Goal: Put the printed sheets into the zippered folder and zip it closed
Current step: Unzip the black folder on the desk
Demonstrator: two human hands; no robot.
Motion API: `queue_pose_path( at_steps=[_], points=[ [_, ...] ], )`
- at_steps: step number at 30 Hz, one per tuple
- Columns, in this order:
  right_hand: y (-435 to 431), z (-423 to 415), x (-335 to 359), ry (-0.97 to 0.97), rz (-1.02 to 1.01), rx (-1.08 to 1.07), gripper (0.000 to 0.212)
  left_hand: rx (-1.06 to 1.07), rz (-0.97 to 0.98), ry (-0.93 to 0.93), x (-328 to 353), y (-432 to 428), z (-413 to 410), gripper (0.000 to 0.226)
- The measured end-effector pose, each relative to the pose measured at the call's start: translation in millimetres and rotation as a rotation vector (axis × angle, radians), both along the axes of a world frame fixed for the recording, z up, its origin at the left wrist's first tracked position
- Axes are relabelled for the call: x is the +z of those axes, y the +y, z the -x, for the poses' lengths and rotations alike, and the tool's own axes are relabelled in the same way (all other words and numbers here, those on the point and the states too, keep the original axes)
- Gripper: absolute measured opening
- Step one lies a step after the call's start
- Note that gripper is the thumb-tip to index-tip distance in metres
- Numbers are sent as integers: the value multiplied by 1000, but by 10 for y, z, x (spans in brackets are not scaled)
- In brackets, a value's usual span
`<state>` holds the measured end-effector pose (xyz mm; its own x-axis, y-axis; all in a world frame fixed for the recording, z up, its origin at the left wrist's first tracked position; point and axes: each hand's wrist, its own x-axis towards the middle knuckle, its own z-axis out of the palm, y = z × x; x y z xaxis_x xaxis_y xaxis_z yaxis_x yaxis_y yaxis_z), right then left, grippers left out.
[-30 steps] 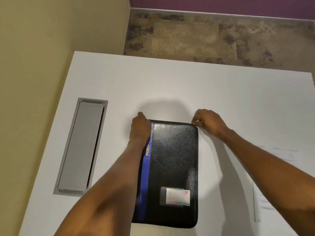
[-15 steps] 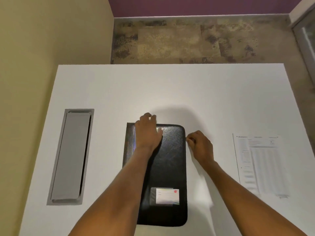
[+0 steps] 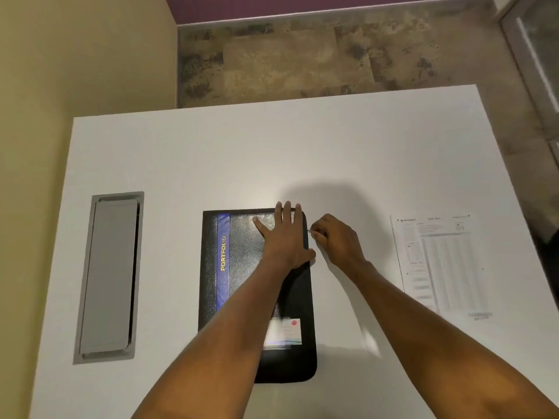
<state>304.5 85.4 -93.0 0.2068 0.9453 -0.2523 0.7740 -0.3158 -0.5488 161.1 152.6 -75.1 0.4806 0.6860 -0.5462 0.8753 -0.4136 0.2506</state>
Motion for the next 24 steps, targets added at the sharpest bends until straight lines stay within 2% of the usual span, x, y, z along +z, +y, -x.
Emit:
queue_pose_path(
  at_steps=[6,13,24],
  points=[
    [-222,8,-57,-43,-17,48,21,11,-30,19,-7,-40,-82,116],
    [-659,161,-147,-52,-53,-35,15,-1,-32,34,-44,-65,-107,110],
    [-1564,631,-151,-64,119,-10,23,-9,-39,39,-101,-85,-96,109]
  ],
)
